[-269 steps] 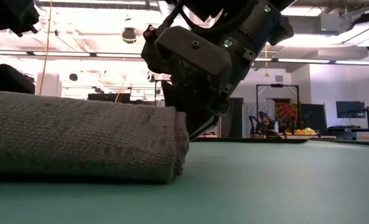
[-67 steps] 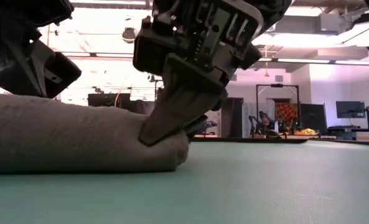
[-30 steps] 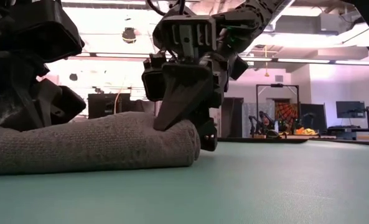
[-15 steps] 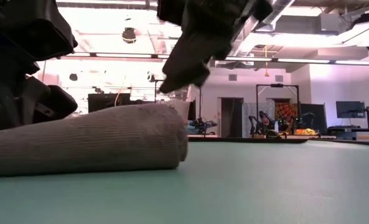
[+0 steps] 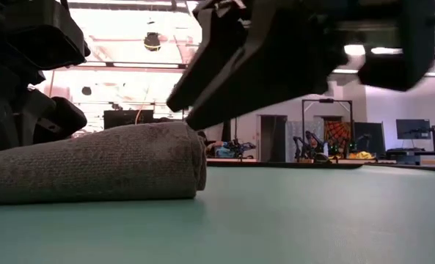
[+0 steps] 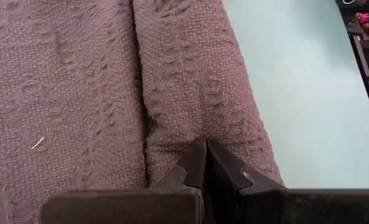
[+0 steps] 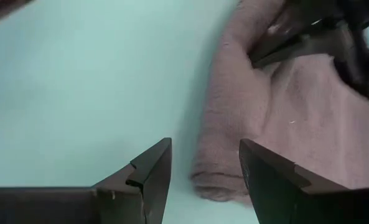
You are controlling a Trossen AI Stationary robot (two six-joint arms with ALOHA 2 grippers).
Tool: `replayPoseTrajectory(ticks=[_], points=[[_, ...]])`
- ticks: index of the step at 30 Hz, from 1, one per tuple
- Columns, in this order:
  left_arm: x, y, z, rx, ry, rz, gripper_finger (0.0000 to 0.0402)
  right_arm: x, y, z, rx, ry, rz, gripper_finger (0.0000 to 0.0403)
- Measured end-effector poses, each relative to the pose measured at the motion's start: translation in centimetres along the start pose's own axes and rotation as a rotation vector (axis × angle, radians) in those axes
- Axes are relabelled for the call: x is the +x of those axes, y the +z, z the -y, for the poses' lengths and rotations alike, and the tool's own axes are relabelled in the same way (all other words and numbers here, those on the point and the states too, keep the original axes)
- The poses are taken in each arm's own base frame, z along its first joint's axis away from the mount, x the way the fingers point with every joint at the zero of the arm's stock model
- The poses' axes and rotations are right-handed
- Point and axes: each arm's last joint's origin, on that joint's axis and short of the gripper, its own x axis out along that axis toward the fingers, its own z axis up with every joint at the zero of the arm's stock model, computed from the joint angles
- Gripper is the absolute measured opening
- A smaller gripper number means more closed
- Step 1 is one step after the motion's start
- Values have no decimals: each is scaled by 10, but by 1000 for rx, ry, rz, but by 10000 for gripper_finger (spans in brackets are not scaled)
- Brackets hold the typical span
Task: Roll towel
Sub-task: Roll the gray towel
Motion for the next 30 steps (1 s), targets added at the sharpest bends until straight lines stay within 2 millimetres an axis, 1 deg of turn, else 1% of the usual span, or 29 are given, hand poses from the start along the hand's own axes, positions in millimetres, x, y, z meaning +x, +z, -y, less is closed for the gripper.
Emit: replayPoseTrajectory(ticks=[5, 9, 11, 14, 16, 20, 22, 27, 29, 30], points=[[0, 0, 0, -9, 1, 1, 0, 2, -3, 5, 74, 42, -1, 212], [0, 0, 0, -13, 1, -1, 0, 5, -4, 13, 92, 42, 2, 211], [0, 0, 0, -17, 2, -3, 0, 6, -5, 15, 100, 79, 13, 211], [0, 0, 0, -19, 5, -7, 0, 19, -12, 16, 109, 93, 9, 211], [0, 0, 0, -19, 6, -7, 0, 31, -20, 11, 81, 97, -9, 211], [0, 0, 0, -21, -24, -23, 0, 52, -31, 12, 63, 33, -24, 211], [-1, -1, 2, -18, -44, -30, 0, 56, -35, 16, 68, 8, -38, 211], [-8, 2, 7, -12, -81, -13, 0, 58, -40, 30, 89, -11, -51, 210], [-14, 6, 9, -3, -96, 6, 0, 60, -44, 39, 114, 32, -41, 199], [-18, 8, 10, 3, -102, 20, 0, 61, -46, 44, 144, 67, -34, 187]])
